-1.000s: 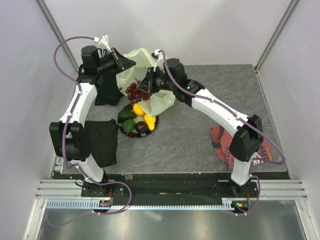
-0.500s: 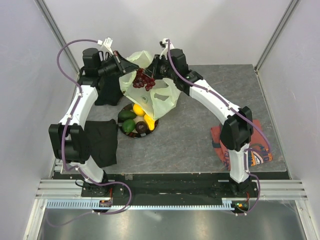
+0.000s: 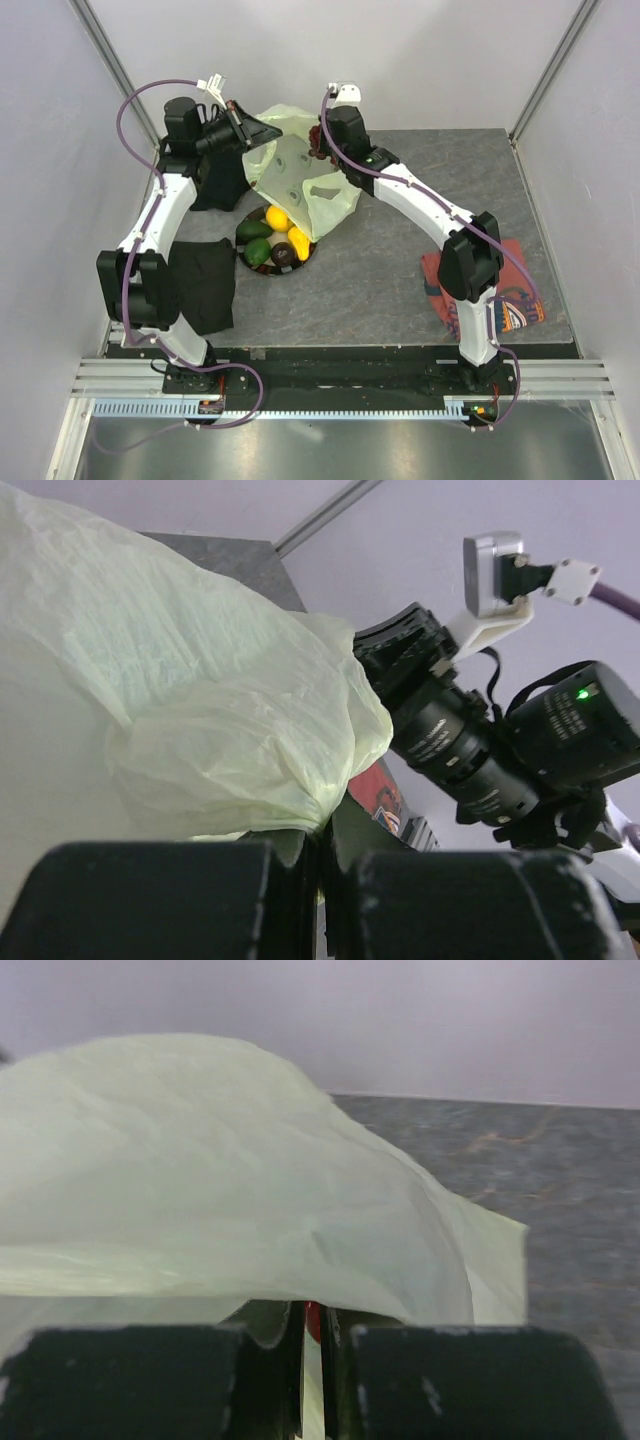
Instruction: Place the fruits into the plastic bag
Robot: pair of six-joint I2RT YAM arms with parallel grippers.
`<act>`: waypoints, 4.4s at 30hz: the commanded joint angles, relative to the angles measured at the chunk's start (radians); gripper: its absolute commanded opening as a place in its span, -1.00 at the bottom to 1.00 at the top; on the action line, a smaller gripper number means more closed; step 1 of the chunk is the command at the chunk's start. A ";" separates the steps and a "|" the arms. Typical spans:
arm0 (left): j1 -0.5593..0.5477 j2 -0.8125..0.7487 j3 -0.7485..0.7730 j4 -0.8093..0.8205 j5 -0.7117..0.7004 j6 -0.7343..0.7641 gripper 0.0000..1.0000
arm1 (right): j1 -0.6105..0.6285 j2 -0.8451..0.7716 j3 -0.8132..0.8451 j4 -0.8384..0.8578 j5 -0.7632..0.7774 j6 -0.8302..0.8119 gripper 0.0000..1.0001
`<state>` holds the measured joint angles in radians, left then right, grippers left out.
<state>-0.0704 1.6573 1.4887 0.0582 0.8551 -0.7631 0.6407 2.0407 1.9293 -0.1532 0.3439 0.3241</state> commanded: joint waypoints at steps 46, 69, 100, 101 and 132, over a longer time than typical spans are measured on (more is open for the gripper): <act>-0.063 0.004 0.005 -0.078 0.018 0.077 -0.97 | -0.095 -0.048 -0.180 -0.069 -0.289 -0.092 0.58; -0.063 0.019 0.031 -0.127 -0.030 0.097 -0.97 | 0.049 -0.361 -0.569 0.190 -0.553 0.128 0.32; -0.072 -0.030 0.013 -0.176 -0.067 0.134 -0.97 | 0.163 -0.064 -0.372 -0.146 -0.246 0.176 0.59; -0.071 -0.025 0.015 -0.176 -0.064 0.131 -0.97 | 0.157 -0.057 -0.369 -0.144 -0.250 0.181 0.58; -0.069 -0.024 0.015 -0.175 -0.065 0.131 -0.97 | 0.142 0.087 -0.262 -0.190 -0.324 0.176 0.25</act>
<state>-0.1379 1.6665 1.4796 -0.1329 0.7879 -0.6647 0.7834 2.1273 1.6375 -0.3321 0.0216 0.4950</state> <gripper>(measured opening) 0.029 0.673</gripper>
